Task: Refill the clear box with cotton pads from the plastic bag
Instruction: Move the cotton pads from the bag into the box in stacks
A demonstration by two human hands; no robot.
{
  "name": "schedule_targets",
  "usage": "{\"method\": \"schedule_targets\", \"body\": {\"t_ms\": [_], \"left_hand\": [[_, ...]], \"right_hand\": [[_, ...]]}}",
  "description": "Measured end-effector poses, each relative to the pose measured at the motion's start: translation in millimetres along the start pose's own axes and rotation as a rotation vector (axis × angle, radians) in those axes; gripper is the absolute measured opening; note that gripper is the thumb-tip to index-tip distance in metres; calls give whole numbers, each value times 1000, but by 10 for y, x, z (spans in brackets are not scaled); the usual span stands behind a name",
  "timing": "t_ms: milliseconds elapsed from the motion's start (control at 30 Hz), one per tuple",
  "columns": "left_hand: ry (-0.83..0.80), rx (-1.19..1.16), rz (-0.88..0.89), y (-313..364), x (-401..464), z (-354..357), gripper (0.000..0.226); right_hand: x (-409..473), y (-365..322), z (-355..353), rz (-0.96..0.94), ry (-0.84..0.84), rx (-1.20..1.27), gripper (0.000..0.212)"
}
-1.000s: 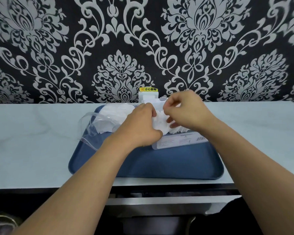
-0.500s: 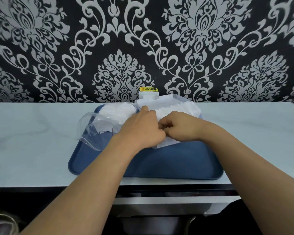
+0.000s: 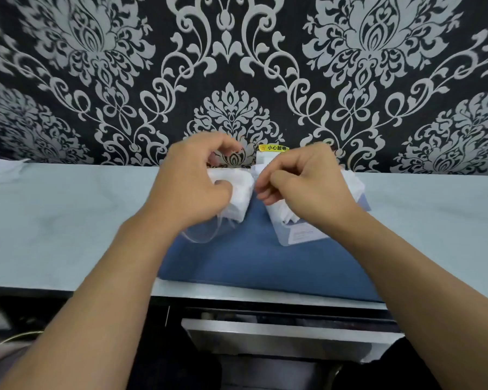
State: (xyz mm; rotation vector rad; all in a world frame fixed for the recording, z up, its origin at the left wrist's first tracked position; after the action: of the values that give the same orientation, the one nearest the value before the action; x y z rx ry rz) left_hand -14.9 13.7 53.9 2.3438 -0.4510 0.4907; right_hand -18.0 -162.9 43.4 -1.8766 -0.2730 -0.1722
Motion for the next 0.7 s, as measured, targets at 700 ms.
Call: {"method": "schedule_targets", "body": {"t_ms": [700], "left_hand": [[29,-138,-188,-335,-138,5,17]], "right_hand": [[-97,105,761,-129,-241,-341,25]]}}
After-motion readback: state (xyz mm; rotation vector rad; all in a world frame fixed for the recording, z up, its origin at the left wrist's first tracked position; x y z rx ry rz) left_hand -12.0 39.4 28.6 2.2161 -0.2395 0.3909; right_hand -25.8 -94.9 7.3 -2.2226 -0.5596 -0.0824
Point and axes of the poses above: each hand's wrist, its own x-axis towards the middle knuckle, its own z-axis out of the palm, y = z × x, the point moved 3 cm from there along x, towards the middle knuckle, and after that the axes turned 3 degrees about z, right-handed, at the moved point
